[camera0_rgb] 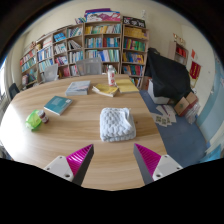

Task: Fold towel

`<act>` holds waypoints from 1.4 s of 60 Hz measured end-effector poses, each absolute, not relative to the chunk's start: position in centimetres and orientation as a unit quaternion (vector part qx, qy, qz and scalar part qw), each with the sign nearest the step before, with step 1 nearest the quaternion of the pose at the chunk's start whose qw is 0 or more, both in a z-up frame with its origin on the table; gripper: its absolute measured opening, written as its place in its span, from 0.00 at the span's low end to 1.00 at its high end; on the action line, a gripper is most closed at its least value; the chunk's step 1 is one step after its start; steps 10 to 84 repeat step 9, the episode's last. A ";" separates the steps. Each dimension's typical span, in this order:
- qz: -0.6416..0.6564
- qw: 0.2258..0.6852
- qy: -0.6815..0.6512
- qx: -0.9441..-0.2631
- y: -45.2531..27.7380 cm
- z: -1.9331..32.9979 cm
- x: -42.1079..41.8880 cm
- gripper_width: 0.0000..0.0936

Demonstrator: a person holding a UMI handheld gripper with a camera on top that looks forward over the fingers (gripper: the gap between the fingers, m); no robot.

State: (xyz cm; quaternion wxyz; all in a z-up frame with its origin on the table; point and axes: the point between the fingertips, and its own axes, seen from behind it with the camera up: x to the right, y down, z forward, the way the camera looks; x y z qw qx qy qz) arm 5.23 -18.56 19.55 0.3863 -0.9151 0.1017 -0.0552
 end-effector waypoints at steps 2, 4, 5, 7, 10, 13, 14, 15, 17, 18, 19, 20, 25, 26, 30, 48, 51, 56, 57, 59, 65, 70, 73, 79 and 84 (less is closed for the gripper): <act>-0.049 0.386 0.103 -0.915 -19.7 19.9 4.8 0.91; -0.045 0.385 0.104 -0.916 -20.7 20.1 4.7 0.90; -0.044 0.384 0.106 -0.916 -21.2 20.2 4.6 0.90; -0.041 0.383 0.112 -0.916 -22.0 20.3 4.8 0.90; -0.039 0.384 0.119 -0.915 -22.5 20.1 5.2 0.90; -0.039 0.384 0.119 -0.915 -22.5 20.1 5.2 0.90; -0.039 0.384 0.119 -0.915 -22.5 20.1 5.2 0.90; -0.039 0.384 0.119 -0.915 -22.5 20.1 5.2 0.90; -0.039 0.384 0.119 -0.915 -22.5 20.1 5.2 0.90; -0.039 0.384 0.119 -0.915 -22.5 20.1 5.2 0.90; -0.039 0.384 0.119 -0.915 -22.5 20.1 5.2 0.90; -0.039 0.384 0.119 -0.915 -22.5 20.1 5.2 0.90; -0.039 0.384 0.119 -0.915 -22.5 20.1 5.2 0.90; -0.039 0.384 0.119 -0.915 -22.5 20.1 5.2 0.90; -0.039 0.384 0.119 -0.915 -22.5 20.1 5.2 0.90; -0.039 0.384 0.119 -0.915 -22.5 20.1 5.2 0.90; -0.039 0.384 0.119 -0.915 -22.5 20.1 5.2 0.90; -0.039 0.384 0.119 -0.915 -22.5 20.1 5.2 0.90; -0.039 0.384 0.119 -0.915 -22.5 20.1 5.2 0.90; -0.039 0.384 0.119 -0.915 -22.5 20.1 5.2 0.90; -0.039 0.384 0.119 -0.915 -22.5 20.1 5.2 0.90; -0.039 0.384 0.119 -0.915 -22.5 20.1 5.2 0.90; -0.039 0.384 0.119 -0.915 -22.5 20.1 5.2 0.90; -0.039 0.384 0.119 -0.915 -22.5 20.1 5.2 0.90; -0.039 0.384 0.119 -0.915 -22.5 20.1 5.2 0.90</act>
